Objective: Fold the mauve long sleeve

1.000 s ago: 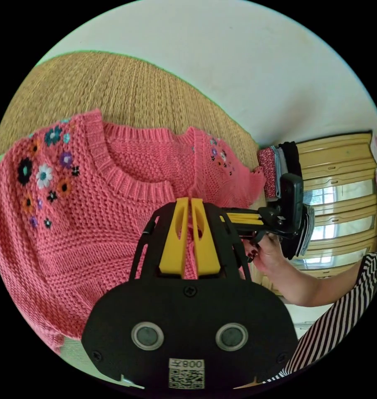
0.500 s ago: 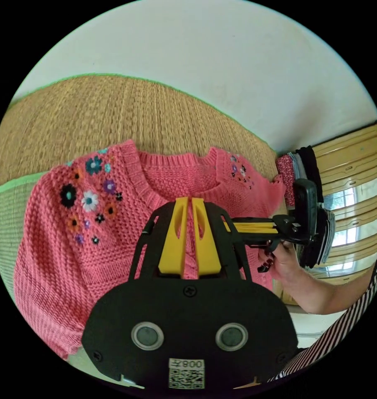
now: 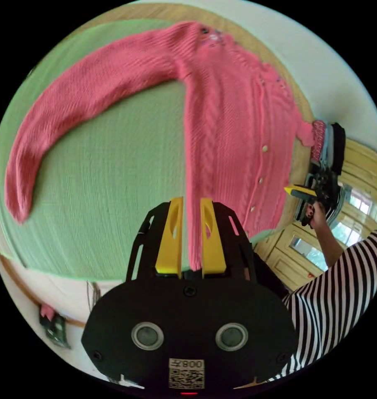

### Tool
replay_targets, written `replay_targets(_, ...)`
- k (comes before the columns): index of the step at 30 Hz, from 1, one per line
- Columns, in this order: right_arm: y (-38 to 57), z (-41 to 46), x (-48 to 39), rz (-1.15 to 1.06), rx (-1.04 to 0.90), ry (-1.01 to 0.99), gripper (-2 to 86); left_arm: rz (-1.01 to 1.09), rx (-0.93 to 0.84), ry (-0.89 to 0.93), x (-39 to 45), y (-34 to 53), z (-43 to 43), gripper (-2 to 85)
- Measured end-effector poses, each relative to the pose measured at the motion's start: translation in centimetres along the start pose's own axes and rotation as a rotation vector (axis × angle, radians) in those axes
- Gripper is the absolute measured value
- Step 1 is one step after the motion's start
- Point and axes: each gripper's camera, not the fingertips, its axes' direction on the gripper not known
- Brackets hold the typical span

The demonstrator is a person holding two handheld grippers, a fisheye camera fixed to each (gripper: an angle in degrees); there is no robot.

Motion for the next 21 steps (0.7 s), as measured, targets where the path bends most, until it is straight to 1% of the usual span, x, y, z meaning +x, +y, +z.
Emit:
replay_targets(1, 1.8, 0.4, 0.8, 0.068, -0.019, 0.022, 4.7, -0.034, -0.017, 0.006, -0.6, 0.7, 0.5, 6.9)
replay_targets(3, 4.2, 1.0, 2.1, 0.171, -0.042, 0.043, 6.0, -0.155, -0.112, 0.07, -2.8, 2.7, 3.1, 7.3)
replay_targets(5, 6.6, 2.3, 3.3, 0.264, -0.061, 0.035, 6.8, -0.183, -0.156, 0.126, -3.6, 3.6, 4.8, 7.1)
replay_targets(6, 7.0, 2.8, 3.5, 0.277, -0.065, 0.027, 6.9, -0.17, -0.187, 0.122, -3.7, 4.0, 5.8, 6.3)
replay_targets(7, 7.6, 4.1, 3.8, 0.298, -0.088, 0.006, 7.1, -0.16, -0.179, 0.099, -3.7, 4.1, 6.0, 5.7)
replay_targets(9, 8.0, 6.1, 4.2, 0.308, -0.126, -0.067, 7.2, -0.131, -0.19, 0.019, -3.8, 4.6, 6.5, 2.9)
replay_targets(11, 8.4, 8.2, 4.2, 0.307, -0.148, -0.056, 6.5, -0.128, -0.216, -0.002, -4.2, 4.8, 6.9, 1.5)
replay_targets(13, 8.8, 8.7, 4.5, 0.316, -0.137, -0.048, 5.8, -0.095, -0.246, 0.016, -4.4, 5.0, 7.4, 0.9)
replay_targets(15, 9.5, 8.9, 4.8, 0.314, -0.12, -0.09, 4.6, -0.059, -0.234, -0.02, -4.5, 5.7, 7.2, 0.5)
replay_targets(17, 10.8, 9.1, 5.4, 0.339, -0.092, -0.183, 3.8, -0.066, -0.221, -0.027, -5.0, 6.4, 6.8, 0.4)
replay_targets(19, 11.8, 9.4, 5.5, 0.353, -0.073, -0.222, 3.5, -0.084, -0.204, 0.009, -5.8, 7.2, 6.4, 0.5)
replay_targets(21, 12.3, 10.1, 5.5, 0.354, -0.08, -0.235, 3.3, -0.086, -0.194, 0.116, -6.6, 8.2, 6.7, 0.8)
